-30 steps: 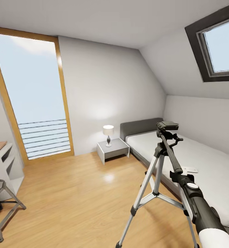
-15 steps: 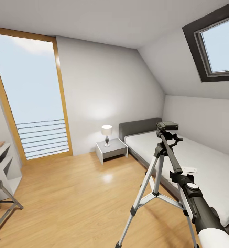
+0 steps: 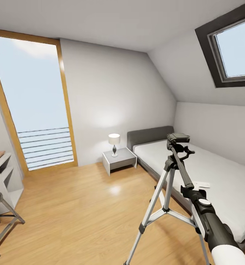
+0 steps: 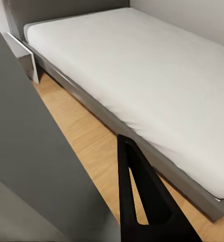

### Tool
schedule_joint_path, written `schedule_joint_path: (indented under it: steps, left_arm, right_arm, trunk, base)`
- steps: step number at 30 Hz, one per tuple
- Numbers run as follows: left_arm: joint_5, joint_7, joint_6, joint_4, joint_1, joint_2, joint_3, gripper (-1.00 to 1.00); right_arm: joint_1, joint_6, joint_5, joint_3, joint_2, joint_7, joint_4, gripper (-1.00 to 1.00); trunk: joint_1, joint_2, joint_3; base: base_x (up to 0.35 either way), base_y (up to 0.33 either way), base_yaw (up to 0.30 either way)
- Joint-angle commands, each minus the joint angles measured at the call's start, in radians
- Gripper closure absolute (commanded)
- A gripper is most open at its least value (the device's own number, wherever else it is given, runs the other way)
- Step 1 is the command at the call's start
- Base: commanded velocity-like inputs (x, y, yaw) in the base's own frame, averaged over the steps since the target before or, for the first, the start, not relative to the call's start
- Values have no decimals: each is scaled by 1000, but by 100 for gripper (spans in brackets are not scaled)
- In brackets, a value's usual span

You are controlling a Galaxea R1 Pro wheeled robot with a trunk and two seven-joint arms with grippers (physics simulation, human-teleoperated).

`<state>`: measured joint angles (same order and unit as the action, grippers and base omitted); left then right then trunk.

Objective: Attach the digital camera to the camera tripod in the bedroom.

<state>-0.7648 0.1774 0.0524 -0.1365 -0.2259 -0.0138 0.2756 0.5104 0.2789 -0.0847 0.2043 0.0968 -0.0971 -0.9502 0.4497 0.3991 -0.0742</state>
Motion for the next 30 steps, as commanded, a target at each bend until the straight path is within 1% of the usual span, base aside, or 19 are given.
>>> schedule_joint_path:
  steps: [1,4,14,21,30]
  left_arm:
    - [-4,7,6,-3,0,-1,9,100]
    - [-4,7,6,-3,0,-1,8,100]
    - [-4,7,6,-3,0,0,8,100]
    - [-4,7,6,-3,0,0,8,100]
    - [-4,7,6,-3,0,0,8,100]
  right_arm:
    - [0,-12,-9,0,0,-1,15,100]
    - [0,-40,-10,0,0,-1,42,100]
    - [0,-73,-10,0,1,-4,109,100]
    - [0,-145,-9,-3,3,-3,176,100]
    - [0,-170,-13,-7,4,-2,222,100]
  trunk:
    - [0,1,0]
    - [0,1,0]
    - [0,1,0]
    - [0,1,0]
    - [0,1,0]
  base:
    - [0,0,0]
    - [0,0,0]
    - [0,0,0]
    - [0,0,0]
    - [0,0,0]
